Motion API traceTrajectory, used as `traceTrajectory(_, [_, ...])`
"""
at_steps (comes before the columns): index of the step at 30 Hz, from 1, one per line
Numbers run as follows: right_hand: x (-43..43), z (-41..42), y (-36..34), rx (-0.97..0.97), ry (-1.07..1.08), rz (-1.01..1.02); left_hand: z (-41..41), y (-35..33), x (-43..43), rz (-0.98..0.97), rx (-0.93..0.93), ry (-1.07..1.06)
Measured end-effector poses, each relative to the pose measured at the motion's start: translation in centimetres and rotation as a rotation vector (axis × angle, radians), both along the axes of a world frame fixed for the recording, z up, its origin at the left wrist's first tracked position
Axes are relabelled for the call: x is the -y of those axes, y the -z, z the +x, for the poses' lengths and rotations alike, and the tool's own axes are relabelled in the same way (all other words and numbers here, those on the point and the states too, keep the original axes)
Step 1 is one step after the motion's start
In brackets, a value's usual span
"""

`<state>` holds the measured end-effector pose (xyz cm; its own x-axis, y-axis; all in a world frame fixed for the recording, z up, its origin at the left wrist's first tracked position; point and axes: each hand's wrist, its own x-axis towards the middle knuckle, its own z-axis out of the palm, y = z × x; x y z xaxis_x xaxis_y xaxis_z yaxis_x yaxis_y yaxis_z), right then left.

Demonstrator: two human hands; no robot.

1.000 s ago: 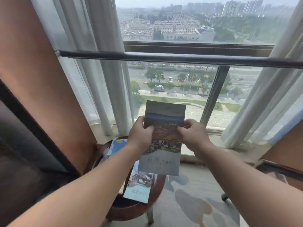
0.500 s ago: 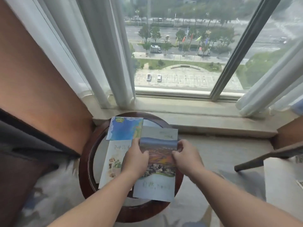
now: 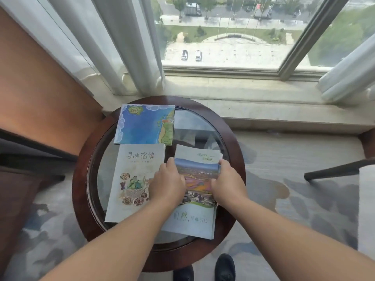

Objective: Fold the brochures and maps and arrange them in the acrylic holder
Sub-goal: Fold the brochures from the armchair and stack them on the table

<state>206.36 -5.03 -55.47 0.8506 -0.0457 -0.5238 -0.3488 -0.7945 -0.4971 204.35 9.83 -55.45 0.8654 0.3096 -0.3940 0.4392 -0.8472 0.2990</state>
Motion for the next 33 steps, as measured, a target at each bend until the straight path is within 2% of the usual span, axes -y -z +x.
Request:
traceTrajectory(8, [0.6, 0.2, 0.2, 0.071, -0.074, -0.011, -0.2, 1.3, 0.7, 0.078, 0.0, 0.036])
traceTrajectory(11, [1.3, 0.5, 0.1, 0.106, -0.315, -0.149, -0.3, 1.2, 1.0, 0.138, 0.035, 0.072])
traceTrajectory(15, [2.2, 1.4, 0.2, 0.099, -0.597, -0.246, -0.2, 1.8, 2.2, 0.174, 0.165, 0.264])
traceTrajectory(18, [2.4, 1.8, 0.7, 0.104, -0.75, -0.286, 0.0, 3.4, 3.6, 0.085, 0.073, 0.302])
traceTrajectory(24, [2.1, 1.7, 1.4, 0.083, -0.787, -0.33, -1.1, 6.1, 4.4, 0.217, 0.017, 0.369])
traceTrajectory(28, [2.1, 1.5, 1.2, 0.076, -0.788, -0.343, -5.1, 5.6, 4.5, 0.183, 0.096, 0.396])
traceTrajectory(33, [2.1, 1.4, 1.6, 0.09, -0.778, -0.332, -8.4, 5.6, 3.8, 0.212, 0.04, 0.511])
